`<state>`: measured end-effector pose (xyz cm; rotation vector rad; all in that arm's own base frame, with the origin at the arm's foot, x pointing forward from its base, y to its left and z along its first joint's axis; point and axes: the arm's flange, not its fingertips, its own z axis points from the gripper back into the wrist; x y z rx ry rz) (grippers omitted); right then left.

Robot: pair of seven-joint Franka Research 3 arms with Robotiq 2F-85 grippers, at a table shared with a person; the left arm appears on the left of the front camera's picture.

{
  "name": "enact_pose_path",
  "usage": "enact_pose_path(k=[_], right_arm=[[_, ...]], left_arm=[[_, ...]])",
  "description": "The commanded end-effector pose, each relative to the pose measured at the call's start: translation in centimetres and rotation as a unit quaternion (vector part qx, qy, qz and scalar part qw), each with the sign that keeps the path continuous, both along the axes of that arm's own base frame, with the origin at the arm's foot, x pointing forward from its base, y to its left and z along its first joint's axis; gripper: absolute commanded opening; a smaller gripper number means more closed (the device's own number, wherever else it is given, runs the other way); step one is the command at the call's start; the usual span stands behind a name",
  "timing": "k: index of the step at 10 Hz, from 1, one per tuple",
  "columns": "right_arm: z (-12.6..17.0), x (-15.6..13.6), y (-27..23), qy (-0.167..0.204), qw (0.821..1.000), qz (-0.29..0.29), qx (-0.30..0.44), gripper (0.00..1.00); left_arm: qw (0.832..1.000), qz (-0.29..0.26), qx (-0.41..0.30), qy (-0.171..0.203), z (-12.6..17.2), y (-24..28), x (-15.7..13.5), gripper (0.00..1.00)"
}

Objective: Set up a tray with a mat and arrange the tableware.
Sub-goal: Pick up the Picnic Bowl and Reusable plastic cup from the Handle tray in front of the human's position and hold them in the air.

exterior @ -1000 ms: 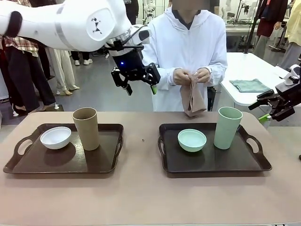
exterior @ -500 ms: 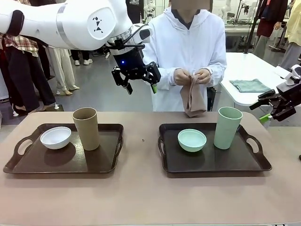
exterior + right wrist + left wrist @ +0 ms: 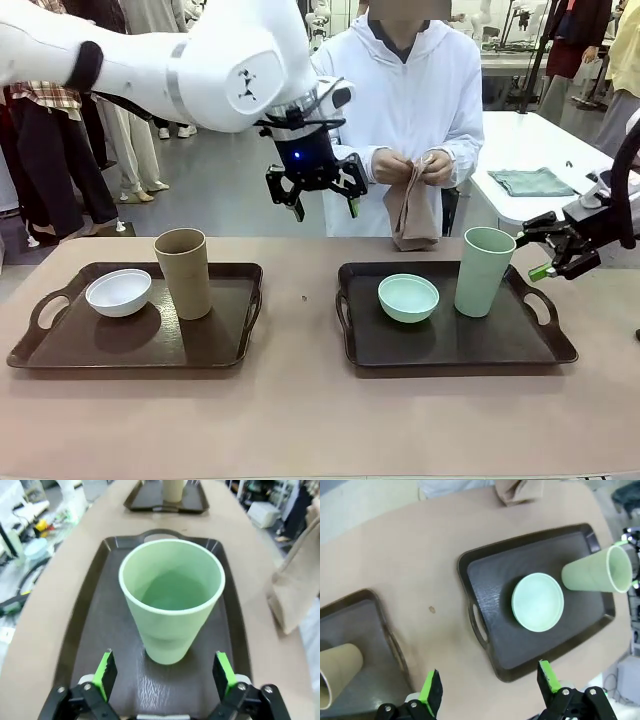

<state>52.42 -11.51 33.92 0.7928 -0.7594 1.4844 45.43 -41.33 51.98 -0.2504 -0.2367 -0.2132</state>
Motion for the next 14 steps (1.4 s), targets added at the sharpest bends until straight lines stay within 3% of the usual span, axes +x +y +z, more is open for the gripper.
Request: enact_pose_path(k=[1, 6, 10, 14], right_arm=[[-0.5, 0.6, 0.1, 0.005, 1.000, -0.010, 0.029, 1.00], [-2.3, 0.8, 3.3, -0.029, 0.997, -0.059, 0.048, 1.00], [-3.6, 0.5, 4.9, 0.007, 0.998, -0.036, 0.050, 1.00], [-4.4, 0.6, 5.2, 0.005, 0.997, -0.033, 0.063, 1.00]], left_arm=[[0.999, 0.038, 0.021, -0.011, -1.2, -1.7, 1.1, 1.00], [0.997, 0.028, 0.066, 0.006, -7.1, -5.3, 1.9, 1.00], [0.997, 0.028, 0.066, 0.012, -8.3, -5.9, 2.3, 1.00], [0.998, 0.041, 0.047, 0.029, -9.4, -7.0, 3.2, 1.00]])
